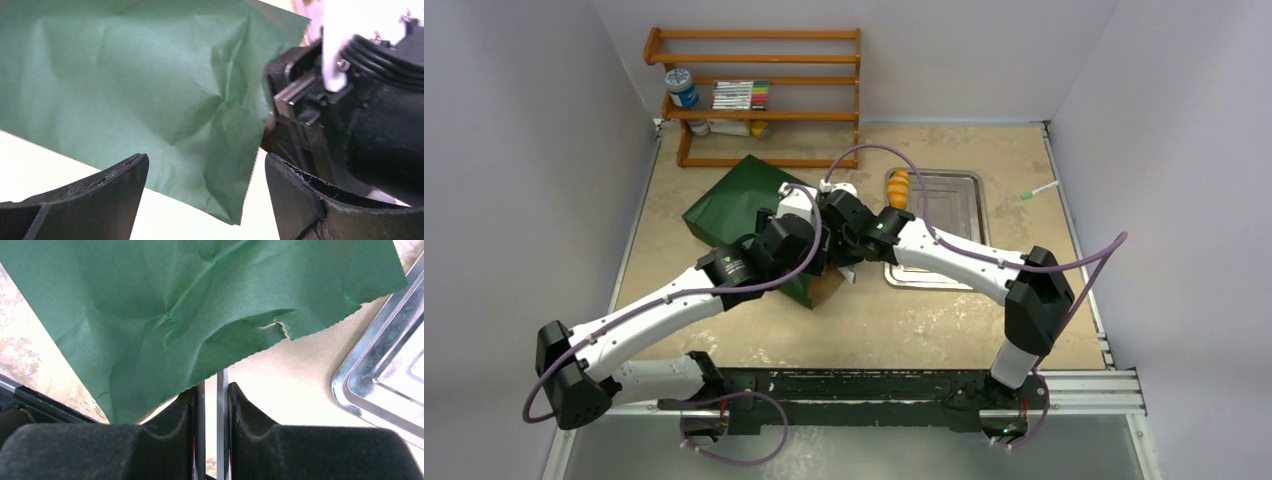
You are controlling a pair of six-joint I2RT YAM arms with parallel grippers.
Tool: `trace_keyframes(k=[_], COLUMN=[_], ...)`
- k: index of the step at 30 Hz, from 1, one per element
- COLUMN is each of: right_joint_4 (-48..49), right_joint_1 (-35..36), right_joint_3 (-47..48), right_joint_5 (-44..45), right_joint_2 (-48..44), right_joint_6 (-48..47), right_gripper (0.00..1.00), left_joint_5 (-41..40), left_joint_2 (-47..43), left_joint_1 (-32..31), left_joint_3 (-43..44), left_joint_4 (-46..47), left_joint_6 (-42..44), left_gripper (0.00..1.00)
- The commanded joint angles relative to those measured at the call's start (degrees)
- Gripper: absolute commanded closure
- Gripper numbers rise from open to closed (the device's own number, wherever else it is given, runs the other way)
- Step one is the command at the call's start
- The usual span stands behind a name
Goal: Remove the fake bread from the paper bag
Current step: Take out the fake bread from the paper bag.
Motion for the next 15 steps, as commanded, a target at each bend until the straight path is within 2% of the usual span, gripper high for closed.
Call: trace_keyframes(k=[1,5,15], right_joint_4=[1.5,1.1,2.8], right_joint_1=[1.1,1.0,-1.6], right_joint_3=[2.6,2.0,-1.5], right_joint_5=[-2.0,-2.5,-6.0], right_joint_2=[-1.4,-2.1,-4.2], right_joint_6=[-0.4,-0.4,-1.0], right_gripper=[1.00,1.00,1.00], left_joint_5=[-7.8,-7.4,0.7], left_joint_2=[3.5,4.0,2.7], left_joint_1=[-5.9,-6.9,-10.5], left_joint_3=[1.8,-0.3,-2.5], left_joint_4=[-0.5,0.8,5.5], left_joint_6=[4.2,4.1,1.6], left_gripper=[0.14,0.16,0.16])
